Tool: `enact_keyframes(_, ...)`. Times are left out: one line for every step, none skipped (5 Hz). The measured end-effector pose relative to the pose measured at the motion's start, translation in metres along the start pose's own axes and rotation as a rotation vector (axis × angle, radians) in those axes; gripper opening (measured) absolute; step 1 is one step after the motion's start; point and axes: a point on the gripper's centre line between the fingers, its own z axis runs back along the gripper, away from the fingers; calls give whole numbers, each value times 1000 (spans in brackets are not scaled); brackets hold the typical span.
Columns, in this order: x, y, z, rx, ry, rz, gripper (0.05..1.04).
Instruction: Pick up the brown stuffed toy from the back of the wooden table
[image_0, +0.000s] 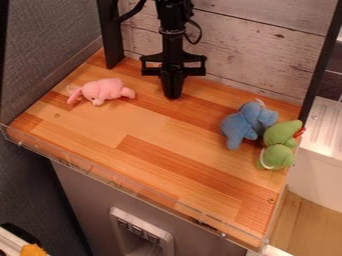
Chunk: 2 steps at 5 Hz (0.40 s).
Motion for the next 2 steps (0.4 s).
enact_keyframes(0,1,-1,3,2,-58,83)
enact_keyframes(0,1,0,5,5,-85,83)
